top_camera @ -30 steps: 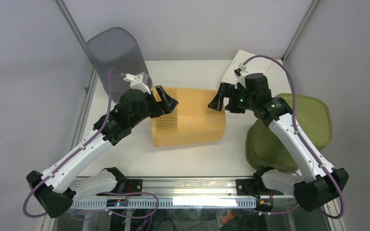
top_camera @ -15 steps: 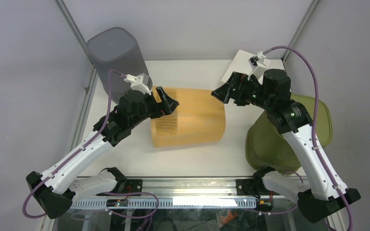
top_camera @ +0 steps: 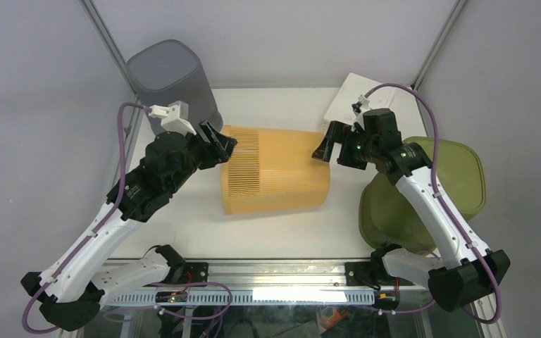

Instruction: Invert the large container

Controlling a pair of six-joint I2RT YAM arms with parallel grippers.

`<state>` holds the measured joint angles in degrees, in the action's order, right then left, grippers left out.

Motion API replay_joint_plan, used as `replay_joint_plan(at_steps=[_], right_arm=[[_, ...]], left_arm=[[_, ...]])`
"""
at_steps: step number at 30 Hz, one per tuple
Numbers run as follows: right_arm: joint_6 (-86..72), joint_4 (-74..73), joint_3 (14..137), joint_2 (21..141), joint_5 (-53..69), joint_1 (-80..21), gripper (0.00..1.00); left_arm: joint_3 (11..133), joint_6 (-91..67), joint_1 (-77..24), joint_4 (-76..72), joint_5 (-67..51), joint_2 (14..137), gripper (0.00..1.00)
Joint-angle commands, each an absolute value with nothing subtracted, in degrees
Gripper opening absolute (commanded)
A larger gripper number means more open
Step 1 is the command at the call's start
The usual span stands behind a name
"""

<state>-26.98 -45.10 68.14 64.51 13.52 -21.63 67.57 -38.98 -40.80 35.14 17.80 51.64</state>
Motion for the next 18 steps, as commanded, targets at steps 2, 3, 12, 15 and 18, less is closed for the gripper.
replay_joint_plan(at_steps=[2,3,12,15,18], right_arm=[[-25.8,-41.3,66.3,65.1,15.3,-20.9,1.0],[-25.9,-41.0,65.9,65.3,15.9,-20.8,1.0],[-26.5,-37.6,63.9,67.0,20.3,-20.2,1.0],[-27.1,-36.2,63.3,67.0,22.4,-20.1,1.0],[-27.5,-35.9,63.3,66.5,23.3,-20.1,0.99]], left_arm=[[63.9,-39.5,-40.3,39.5,25.2,51.3,0.63],[63.4,-39.5,-40.2,39.8,25.4,51.4,0.63],[59.3,-40.5,-38.3,39.7,23.0,51.7,0.48],[58.2,-40.4,-37.9,39.5,22.5,52.0,0.38],[57.4,-40.3,-37.7,38.8,21.8,52.3,0.25]])
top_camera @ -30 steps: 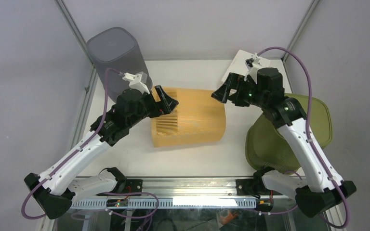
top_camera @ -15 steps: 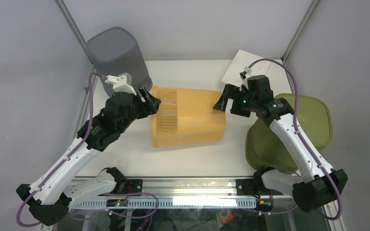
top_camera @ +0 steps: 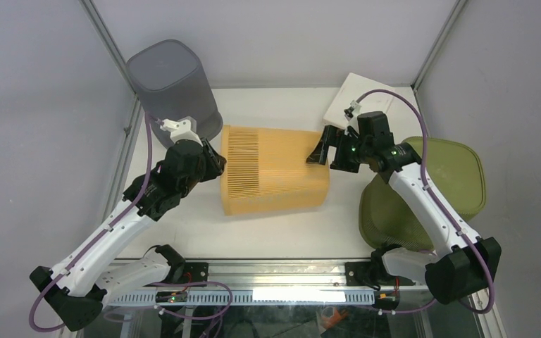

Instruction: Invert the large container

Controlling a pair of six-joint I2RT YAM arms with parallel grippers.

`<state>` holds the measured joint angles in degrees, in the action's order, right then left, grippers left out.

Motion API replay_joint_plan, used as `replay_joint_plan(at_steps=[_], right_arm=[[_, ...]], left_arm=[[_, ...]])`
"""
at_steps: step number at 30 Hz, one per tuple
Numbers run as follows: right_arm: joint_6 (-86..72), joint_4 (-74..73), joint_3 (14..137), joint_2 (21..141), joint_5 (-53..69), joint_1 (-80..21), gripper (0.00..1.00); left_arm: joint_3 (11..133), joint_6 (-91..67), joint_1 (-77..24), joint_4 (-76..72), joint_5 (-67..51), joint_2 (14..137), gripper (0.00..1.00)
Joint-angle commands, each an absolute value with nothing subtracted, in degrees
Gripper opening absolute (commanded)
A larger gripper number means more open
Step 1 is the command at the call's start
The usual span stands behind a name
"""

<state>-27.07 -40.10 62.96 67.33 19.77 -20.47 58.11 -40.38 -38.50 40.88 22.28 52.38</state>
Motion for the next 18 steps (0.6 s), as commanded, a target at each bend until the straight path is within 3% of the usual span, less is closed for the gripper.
replay_joint_plan(at_steps=[1,10,18], right_arm=[[-27.7,-35.5,63.3,66.1,23.9,-20.1,1.0],[-34.4,-27.1,62.1,60.7,29.2,-20.1,0.99],[-38.0,-21.7,67.0,59.7,40.5,-20.0,1.0]], left_arm=[[57.2,-40.3,-37.7,38.7,21.6,52.4,0.23],[55.0,-39.6,-37.5,35.4,18.5,53.8,0.11],[54.7,-38.9,-37.4,33.9,16.9,55.0,0.08]])
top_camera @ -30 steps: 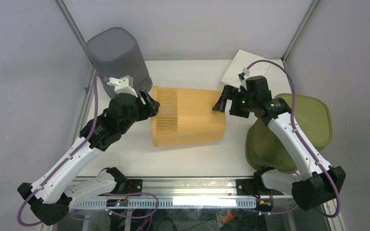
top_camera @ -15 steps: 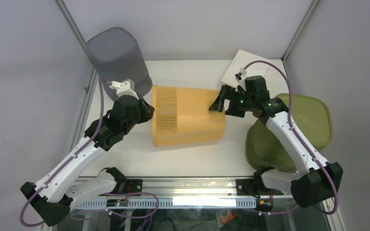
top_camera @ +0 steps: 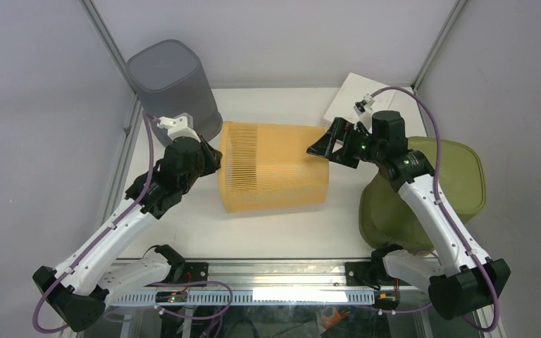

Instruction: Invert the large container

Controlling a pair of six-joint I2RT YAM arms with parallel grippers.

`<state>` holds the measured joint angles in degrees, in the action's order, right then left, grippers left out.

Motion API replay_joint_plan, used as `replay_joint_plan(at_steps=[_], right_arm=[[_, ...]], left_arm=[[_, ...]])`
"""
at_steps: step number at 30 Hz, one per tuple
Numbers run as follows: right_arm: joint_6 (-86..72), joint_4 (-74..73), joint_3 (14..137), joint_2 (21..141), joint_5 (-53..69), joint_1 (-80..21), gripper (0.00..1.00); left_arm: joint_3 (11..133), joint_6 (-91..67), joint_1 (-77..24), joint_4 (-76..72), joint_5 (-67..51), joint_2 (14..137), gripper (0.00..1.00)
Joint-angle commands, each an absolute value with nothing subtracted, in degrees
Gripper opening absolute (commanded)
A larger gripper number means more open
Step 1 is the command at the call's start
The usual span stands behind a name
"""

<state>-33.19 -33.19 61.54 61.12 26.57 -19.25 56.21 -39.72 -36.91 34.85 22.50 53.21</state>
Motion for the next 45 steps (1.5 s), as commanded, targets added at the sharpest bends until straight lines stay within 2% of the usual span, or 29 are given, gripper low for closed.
replay_joint_plan(at_steps=[1,19,30,35,42,45], right_arm=[[-39.3,-20.5,67.1,59.6,41.9,-20.0,1.0],[-42.8,-19.2,76.2,58.6,42.4,-20.1,0.99],[-41.9,-19.9,71.0,59.7,40.0,-21.6,0.99],[-44.3,-15.6,70.2,61.0,40.3,-23.8,1.0],[-42.9,-14.8,75.3,65.7,38.5,-28.1,1.0],[-38.9,-19.9,79.7,65.9,36.1,-28.1,1.0]], left_arm=[[54.8,-38.8,-37.4,33.7,16.7,55.1,0.07],[56.8,-37.7,-37.4,27.4,11.9,61.2,0.11],[55.1,-37.8,-37.4,23.5,10.1,64.3,0.11],[53.9,-37.8,-37.4,22.4,9.3,66.2,0.12],[53.3,-37.6,-37.4,21.7,8.9,68.5,0.13],[53.6,-37.2,-37.4,21.8,9.3,68.2,0.16]])
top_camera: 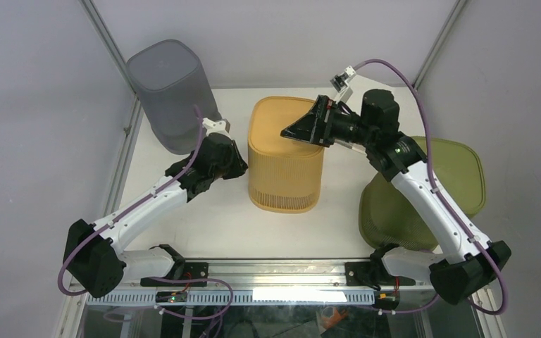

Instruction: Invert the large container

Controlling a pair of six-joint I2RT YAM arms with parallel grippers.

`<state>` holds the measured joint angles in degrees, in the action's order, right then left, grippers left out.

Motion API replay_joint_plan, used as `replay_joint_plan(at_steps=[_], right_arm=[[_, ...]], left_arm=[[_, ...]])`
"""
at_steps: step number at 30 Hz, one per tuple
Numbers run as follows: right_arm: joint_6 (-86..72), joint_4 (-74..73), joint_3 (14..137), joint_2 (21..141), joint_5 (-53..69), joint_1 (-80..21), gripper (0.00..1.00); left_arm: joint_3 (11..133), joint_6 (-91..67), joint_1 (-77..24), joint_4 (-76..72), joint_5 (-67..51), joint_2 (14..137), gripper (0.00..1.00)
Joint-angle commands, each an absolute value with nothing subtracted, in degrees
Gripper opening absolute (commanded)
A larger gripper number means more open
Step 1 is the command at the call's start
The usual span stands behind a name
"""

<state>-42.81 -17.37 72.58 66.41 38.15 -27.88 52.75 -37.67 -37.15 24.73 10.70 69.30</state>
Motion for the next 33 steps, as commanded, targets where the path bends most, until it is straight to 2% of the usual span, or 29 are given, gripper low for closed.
replay_joint_plan(at_steps=[1,5,9,16,19,23,27,33], right_arm=[[-37.2,-22.6,81.6,65.8,34.8,-28.1,1.0],[-29.0,-34.6,88.1,64.0,27.2,-28.1,1.0],[-21.7,-43.9,86.4,58.9,20.8,-28.1,1.0],[-19.2,-46.7,71.0,50.3,31.0,-28.2,1.0],[-21.1,-44.2,66.9,50.8,30.0,-28.6,0.99],[-24.5,-33.8,63.9,55.4,28.0,-28.9,1.0],[-31.2,-20.3,65.4,64.8,19.4,-29.0,0.99],[-34.2,-12.6,79.3,82.4,1.0,-28.3,0.99]], left_arm=[[53.7,-37.1,-37.4,21.9,9.6,68.1,0.17],[55.7,-36.0,-37.4,23.8,10.2,67.5,0.21],[58.3,-34.2,-37.3,25.9,8.7,62.7,0.31],[56.5,-29.9,-37.3,27.5,1.9,50.4,0.53],[55.3,-30.0,-37.3,28.9,1.0,47.5,0.6],[53.9,-31.4,-37.4,29.4,0.8,46.4,0.66],[53.9,-32.2,-37.4,29.4,0.9,47.2,0.71],[53.1,-34.2,-37.4,29.5,0.3,44.9,0.8]])
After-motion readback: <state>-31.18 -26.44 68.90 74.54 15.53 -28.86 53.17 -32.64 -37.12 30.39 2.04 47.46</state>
